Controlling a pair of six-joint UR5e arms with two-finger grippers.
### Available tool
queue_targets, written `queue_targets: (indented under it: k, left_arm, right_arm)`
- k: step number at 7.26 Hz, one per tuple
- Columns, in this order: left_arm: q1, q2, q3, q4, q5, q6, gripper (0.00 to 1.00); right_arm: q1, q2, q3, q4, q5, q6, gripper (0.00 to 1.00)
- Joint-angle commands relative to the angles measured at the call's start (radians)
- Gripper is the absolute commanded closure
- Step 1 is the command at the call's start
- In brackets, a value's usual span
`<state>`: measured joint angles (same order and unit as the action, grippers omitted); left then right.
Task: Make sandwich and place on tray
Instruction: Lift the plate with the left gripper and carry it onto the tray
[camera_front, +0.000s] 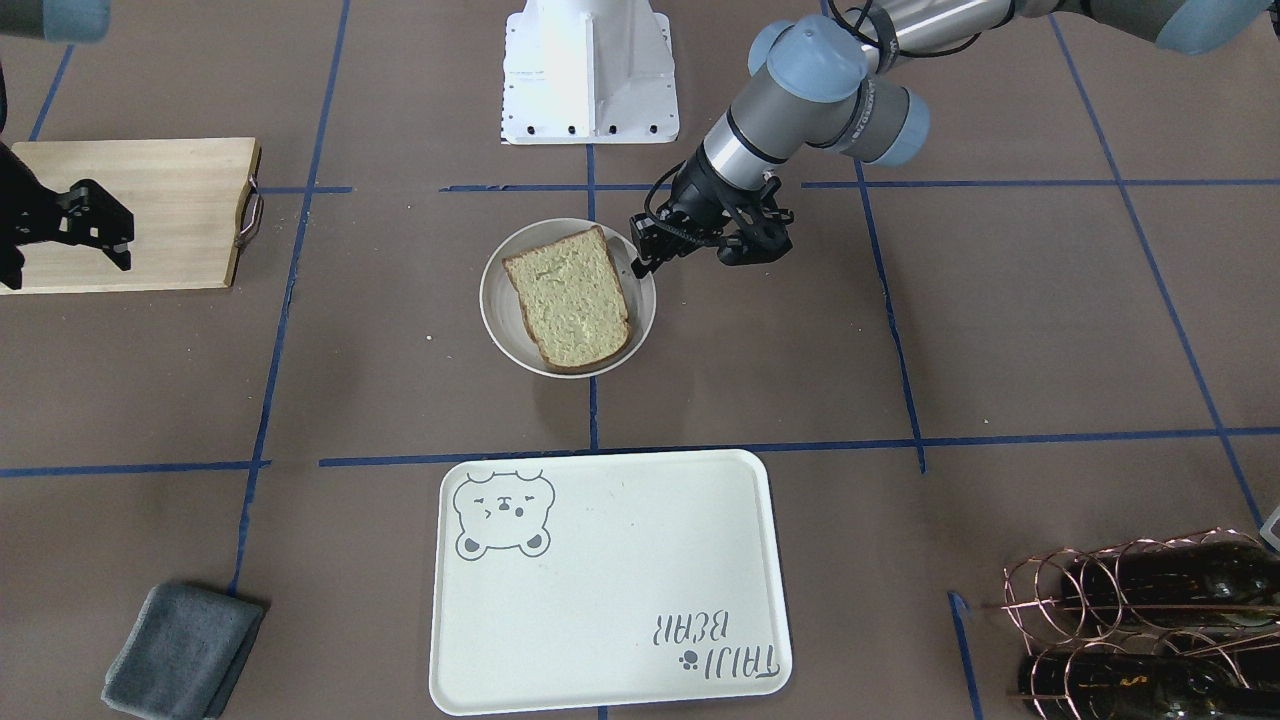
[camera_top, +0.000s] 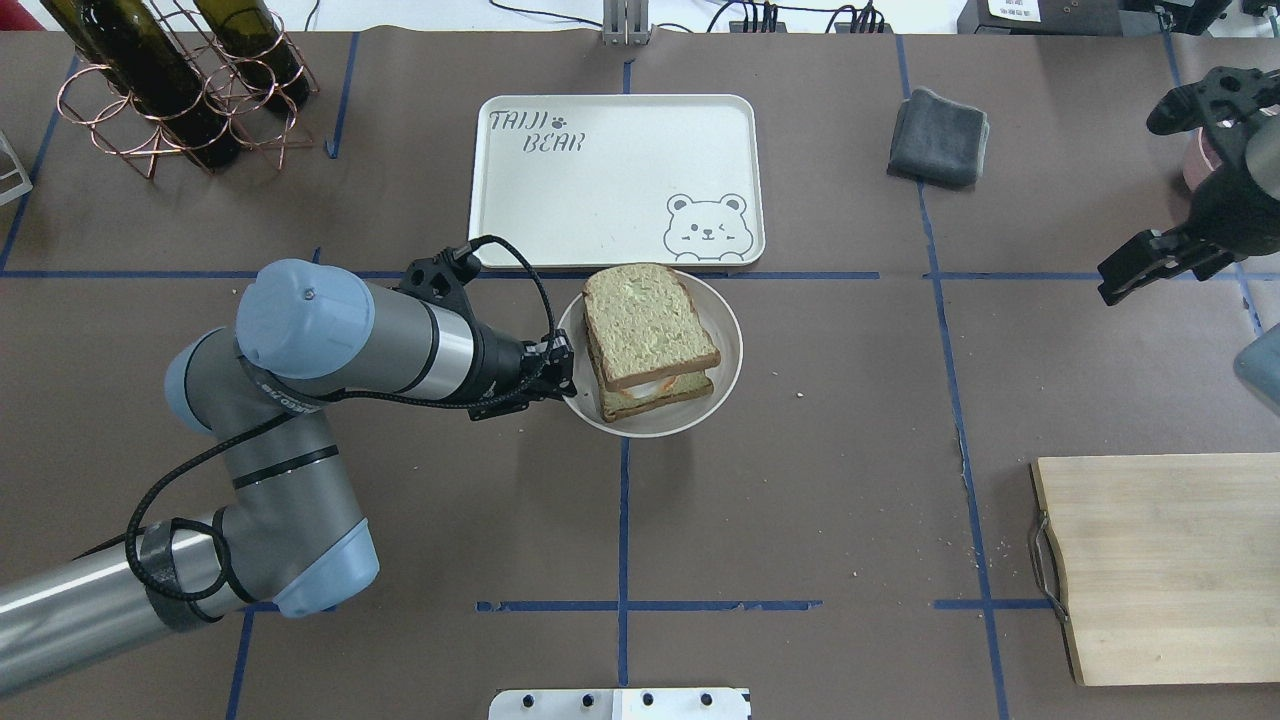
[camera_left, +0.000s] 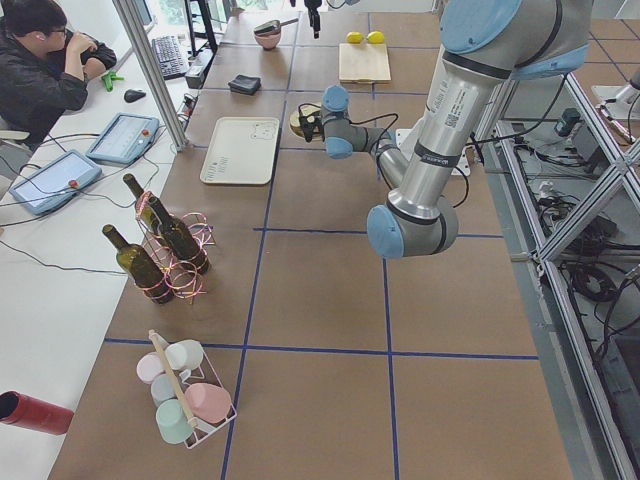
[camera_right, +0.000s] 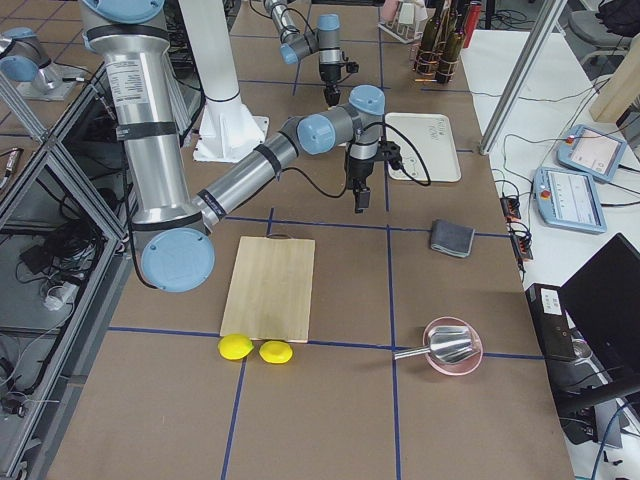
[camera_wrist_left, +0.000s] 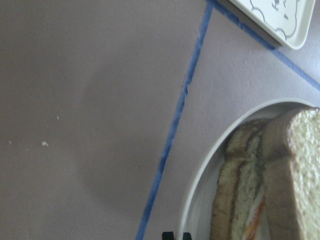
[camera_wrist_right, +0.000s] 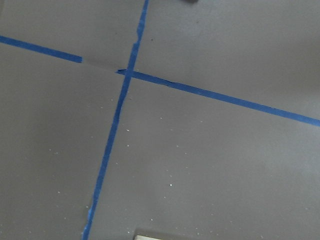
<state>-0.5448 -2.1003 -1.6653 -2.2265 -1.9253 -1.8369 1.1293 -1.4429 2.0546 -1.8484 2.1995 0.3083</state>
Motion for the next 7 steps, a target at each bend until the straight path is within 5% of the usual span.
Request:
queue_targets:
  k: [1,3,7]
  left_arm:
    - [-0.076,-0.105,0.147,-0.001,0.002,-0.1,1.0]
    - [-0.122,-0.159,0.232,0.001,0.003,-0.146,1.0]
    - [-0.142,-0.286,0.465,-0.034,0.087,-0.264,1.0]
  right_arm:
    - [0.171,-0.036,-0.11,0.0,0.083,-0.25,0.0]
    - [0.289,-0.028,-0.25,0.0,0.101,-0.465,0.0]
    - [0.319,-0.019,-0.297,0.03,0.097,-0.451,0.0]
